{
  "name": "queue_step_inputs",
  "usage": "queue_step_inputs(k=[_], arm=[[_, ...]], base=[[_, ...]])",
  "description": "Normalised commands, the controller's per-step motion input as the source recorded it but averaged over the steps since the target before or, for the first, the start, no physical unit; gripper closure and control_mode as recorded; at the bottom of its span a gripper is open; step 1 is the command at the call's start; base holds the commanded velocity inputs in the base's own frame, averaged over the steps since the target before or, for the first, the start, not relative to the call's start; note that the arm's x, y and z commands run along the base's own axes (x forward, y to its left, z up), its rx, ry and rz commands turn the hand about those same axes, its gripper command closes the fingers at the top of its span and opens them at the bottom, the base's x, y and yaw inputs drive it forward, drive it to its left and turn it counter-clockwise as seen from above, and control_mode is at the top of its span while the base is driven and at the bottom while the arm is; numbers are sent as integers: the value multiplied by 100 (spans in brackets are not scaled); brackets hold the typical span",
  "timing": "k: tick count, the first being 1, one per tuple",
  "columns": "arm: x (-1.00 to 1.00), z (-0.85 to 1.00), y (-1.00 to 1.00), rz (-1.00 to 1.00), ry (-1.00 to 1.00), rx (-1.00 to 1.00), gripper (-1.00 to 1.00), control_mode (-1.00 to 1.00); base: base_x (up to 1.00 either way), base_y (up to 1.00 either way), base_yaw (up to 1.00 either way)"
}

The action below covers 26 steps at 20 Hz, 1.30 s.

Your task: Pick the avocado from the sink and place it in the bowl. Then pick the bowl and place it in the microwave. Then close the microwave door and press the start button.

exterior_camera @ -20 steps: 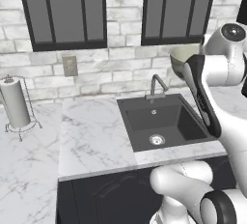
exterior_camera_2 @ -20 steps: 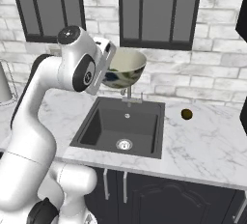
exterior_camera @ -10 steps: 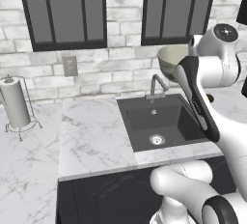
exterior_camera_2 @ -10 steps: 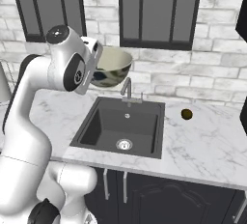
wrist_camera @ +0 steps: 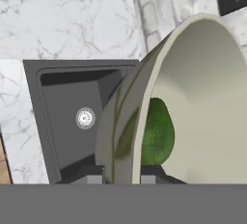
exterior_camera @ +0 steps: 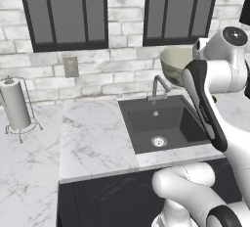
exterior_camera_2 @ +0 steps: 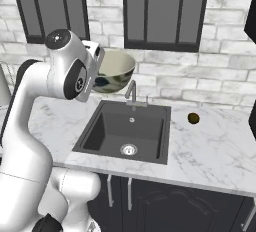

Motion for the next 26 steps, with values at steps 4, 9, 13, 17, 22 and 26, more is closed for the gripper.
queue_step_inputs(k=[4,9,13,17,22,26], arm=[[0,0,0,0,0,0,100,-100],[0,0,0,0,0,0,100,100],[0,0,0,0,0,0,100,100],[0,0,0,0,0,0,100,100],[0,0,0,0,0,0,100,100],[0,0,0,0,0,0,100,100]], base=[[0,0,0],[-2,0,0],[-50,-10,0],[-30,-4,0],[-7,-20,-40],[0,-24,-86]])
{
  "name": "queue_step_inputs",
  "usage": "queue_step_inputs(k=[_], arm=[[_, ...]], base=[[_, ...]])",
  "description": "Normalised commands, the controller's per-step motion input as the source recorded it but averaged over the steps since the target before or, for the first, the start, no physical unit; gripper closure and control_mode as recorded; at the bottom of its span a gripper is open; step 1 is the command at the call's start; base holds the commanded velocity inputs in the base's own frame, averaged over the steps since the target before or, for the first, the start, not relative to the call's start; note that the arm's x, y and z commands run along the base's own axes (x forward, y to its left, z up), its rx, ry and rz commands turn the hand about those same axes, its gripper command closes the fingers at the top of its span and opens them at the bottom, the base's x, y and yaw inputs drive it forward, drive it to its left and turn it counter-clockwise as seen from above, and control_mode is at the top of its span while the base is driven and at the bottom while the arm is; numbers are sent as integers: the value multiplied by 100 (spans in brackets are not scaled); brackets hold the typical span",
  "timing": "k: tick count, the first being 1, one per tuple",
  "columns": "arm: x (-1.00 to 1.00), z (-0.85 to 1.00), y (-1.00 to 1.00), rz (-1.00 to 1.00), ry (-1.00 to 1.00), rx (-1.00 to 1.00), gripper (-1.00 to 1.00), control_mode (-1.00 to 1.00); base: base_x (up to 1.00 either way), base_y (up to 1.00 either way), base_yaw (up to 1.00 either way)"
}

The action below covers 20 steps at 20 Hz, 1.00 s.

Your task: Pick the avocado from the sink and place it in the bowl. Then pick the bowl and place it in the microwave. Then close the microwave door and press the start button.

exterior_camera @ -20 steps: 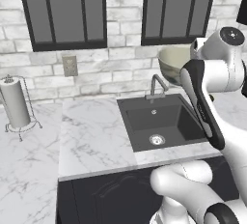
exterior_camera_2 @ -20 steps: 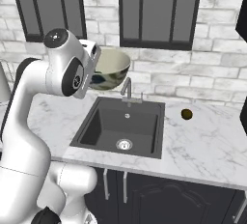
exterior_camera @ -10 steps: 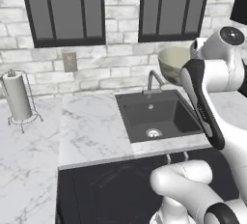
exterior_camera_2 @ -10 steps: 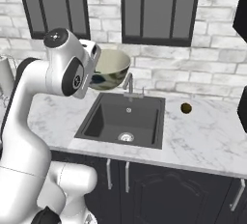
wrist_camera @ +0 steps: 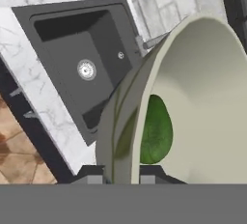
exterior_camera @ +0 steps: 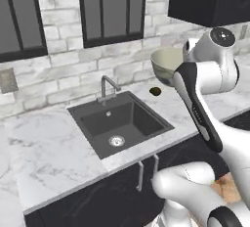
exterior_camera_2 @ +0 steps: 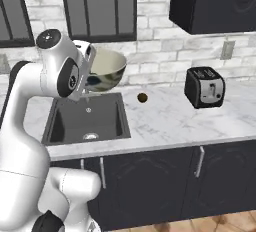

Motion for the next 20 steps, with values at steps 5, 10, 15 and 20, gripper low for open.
queue_step_inputs(k=[5,10,15,20], arm=[[0,0,0,0,0,0,100,100],[0,0,0,0,0,0,100,100],[0,0,0,0,0,0,100,100],[0,0,0,0,0,0,100,100]], base=[[0,-29,-86],[0,-57,-75],[0,-46,-68],[1,-47,-63]])
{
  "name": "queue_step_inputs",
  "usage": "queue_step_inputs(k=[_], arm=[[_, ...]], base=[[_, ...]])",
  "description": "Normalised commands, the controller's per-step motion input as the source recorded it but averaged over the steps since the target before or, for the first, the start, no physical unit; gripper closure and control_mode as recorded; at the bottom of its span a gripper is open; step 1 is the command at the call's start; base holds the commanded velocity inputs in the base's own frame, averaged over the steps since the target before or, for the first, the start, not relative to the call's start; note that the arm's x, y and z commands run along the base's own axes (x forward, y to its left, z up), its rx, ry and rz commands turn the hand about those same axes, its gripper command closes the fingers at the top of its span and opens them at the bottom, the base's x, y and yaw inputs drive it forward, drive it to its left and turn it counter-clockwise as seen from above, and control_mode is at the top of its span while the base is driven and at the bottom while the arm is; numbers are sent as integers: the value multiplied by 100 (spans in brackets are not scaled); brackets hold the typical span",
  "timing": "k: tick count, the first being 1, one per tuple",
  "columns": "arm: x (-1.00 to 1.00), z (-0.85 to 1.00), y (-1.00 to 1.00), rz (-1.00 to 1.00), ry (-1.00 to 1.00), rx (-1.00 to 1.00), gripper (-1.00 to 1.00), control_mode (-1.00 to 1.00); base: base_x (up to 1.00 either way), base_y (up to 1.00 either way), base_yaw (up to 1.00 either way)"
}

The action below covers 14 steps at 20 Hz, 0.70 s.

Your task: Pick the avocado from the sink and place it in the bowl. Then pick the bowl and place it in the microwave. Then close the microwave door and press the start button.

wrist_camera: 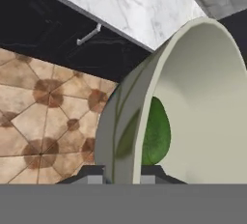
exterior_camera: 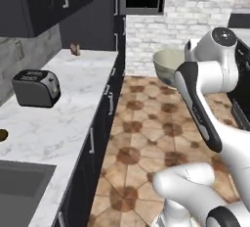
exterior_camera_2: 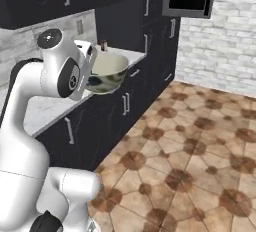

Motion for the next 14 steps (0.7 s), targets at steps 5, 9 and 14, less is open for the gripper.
queue_step_inputs(k=[5,9,14], arm=[[0,0,0,0,0,0,100,100],[0,0,0,0,0,0,100,100],[0,0,0,0,0,0,100,100]], base=[[42,-74,-54],[69,-68,-49],[100,-41,-28]])
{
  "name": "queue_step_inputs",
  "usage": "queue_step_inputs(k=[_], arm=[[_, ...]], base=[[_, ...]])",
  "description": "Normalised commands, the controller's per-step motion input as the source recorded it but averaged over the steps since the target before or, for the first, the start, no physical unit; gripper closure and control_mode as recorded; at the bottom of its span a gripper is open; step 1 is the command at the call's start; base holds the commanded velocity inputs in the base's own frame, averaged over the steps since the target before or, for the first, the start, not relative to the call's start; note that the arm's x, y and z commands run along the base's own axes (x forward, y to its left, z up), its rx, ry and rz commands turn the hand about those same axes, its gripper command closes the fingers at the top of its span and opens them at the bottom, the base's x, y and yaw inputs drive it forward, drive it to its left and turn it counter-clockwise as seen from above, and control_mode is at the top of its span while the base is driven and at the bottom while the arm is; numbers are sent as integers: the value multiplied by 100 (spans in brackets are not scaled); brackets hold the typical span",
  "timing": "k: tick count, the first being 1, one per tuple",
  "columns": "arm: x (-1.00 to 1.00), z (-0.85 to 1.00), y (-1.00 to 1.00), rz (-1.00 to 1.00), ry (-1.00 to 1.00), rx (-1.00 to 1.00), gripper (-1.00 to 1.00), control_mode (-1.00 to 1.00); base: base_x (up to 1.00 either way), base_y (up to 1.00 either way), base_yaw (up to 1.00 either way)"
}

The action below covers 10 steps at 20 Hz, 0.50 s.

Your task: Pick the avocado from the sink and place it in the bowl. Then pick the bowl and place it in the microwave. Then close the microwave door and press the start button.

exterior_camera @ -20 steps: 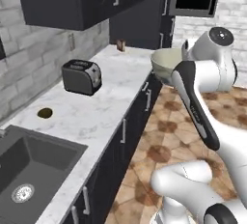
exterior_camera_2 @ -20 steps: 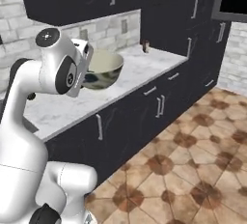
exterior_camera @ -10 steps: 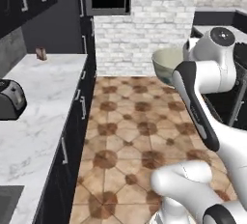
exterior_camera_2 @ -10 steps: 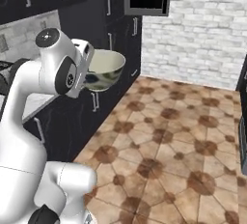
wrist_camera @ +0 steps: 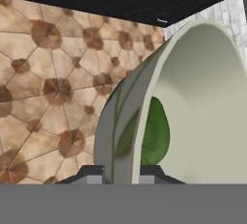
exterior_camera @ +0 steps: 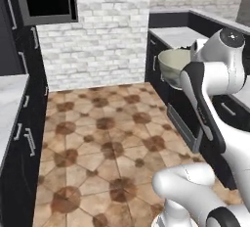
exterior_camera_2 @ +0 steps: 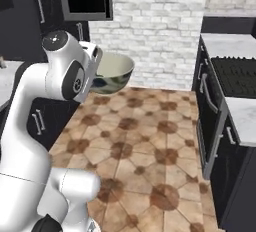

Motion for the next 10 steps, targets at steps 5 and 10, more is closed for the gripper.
queue_step_inputs(k=[5,10], arm=[[0,0,0,0,0,0,100,100],[0,0,0,0,0,0,100,100]], base=[[100,-8,-9],[100,0,0]])
